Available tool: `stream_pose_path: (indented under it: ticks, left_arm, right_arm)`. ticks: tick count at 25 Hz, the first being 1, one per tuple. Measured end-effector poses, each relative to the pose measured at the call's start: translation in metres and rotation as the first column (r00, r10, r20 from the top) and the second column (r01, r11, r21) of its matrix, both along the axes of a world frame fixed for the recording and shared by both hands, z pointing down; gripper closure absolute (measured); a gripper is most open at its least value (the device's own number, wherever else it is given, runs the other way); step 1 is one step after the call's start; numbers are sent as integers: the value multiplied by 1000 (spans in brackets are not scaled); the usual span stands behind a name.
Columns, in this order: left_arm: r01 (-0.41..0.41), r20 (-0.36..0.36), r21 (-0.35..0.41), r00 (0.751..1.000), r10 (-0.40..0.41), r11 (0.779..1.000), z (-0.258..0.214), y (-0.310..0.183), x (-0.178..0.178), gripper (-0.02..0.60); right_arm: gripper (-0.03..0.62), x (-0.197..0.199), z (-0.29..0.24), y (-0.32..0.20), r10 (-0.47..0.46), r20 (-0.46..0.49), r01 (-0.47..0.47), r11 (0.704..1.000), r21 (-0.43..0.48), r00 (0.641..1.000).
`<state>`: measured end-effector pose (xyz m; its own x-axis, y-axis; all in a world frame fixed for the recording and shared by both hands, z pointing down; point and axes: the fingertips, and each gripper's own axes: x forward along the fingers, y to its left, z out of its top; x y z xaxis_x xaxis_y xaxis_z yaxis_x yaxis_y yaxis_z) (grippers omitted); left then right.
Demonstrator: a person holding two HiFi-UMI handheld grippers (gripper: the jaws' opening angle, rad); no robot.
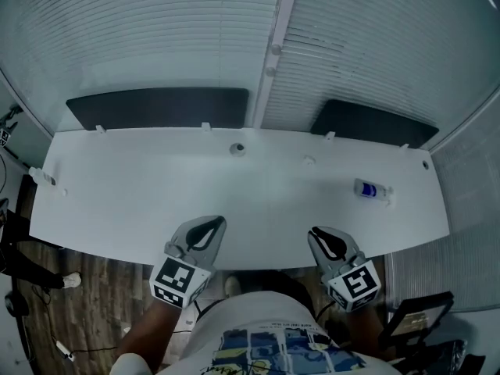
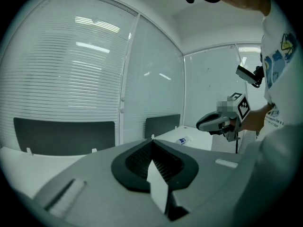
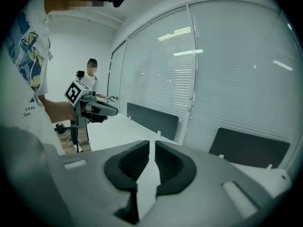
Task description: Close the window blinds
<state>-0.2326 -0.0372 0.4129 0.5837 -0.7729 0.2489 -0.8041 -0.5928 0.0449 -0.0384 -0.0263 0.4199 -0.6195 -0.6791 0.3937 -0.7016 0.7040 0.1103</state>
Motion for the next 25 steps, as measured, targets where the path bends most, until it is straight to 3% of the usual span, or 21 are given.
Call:
stream_pose_path:
  ticks: [10,15,25]
  left_arm:
    - [-6,-19,-1,1000,6,1000,-9,33,8,575]
    - [-14,-26,-17,1000,13,1000,-15,57,34,575]
    - [-4,-45,24,999,5,1000,-30,116,74,575]
  right_arm:
    - [565,-4,-10,25,-27,45,26,1000,15,999]
    - [565,20,-12,51,-20,53,20,1000,14,998]
    - [566,59,-12,116,-29,66,27,999,19,997]
